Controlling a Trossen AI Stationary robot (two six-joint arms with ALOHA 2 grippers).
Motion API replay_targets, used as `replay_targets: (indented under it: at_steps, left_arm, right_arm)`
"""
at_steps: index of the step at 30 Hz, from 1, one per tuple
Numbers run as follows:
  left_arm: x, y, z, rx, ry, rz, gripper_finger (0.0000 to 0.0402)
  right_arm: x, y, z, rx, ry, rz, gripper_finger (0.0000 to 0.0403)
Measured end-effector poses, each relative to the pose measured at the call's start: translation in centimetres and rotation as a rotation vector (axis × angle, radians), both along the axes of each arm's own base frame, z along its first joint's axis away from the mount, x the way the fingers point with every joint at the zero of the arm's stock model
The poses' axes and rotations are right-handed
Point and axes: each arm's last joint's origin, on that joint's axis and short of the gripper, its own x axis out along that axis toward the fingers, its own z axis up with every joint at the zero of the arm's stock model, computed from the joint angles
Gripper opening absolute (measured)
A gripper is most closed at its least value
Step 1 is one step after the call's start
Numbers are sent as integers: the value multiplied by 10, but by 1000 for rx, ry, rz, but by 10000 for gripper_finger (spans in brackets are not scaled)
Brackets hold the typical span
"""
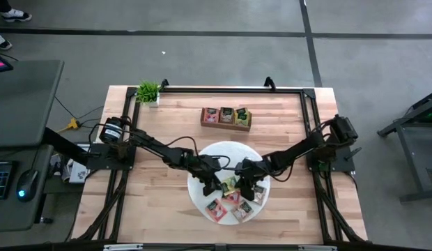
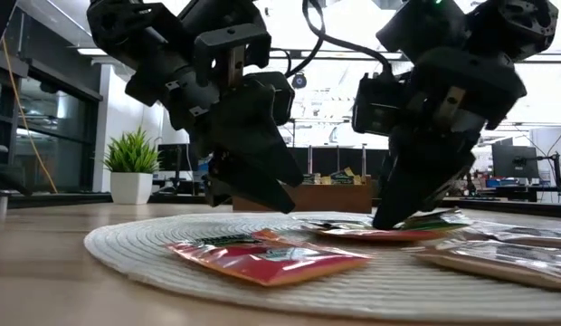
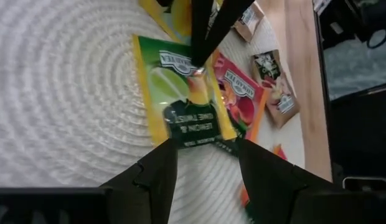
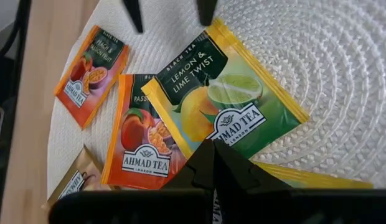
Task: Pick & Place Tea
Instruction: Put the yellow tea bag into the right section of the wooden organizer
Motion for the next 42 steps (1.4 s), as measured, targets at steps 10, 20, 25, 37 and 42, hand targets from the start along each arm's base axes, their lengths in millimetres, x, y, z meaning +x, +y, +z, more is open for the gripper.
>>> replay_targets:
  at_steps: [10, 20, 25, 37, 42]
  left_arm:
    - [-3, 5, -6, 24, 88, 191, 168]
    - [-4, 6, -7, -39, 136, 259, 168]
    - [-4, 6, -7, -65, 146, 272, 168]
    - [-4, 6, -7, -99, 155, 302, 168]
    - [-3, 6, -6, -104, 145, 315, 168]
  right_arm:
    - [2, -5, 1, -5, -20, -21, 0]
    - [2, -5, 1, -4, -21, -21, 0]
    - [3, -5, 1, -13, -29, -26, 0]
    - [5, -5, 3, -43, -74, -30, 0]
    - [7, -6, 4, -47, -93, -34, 0]
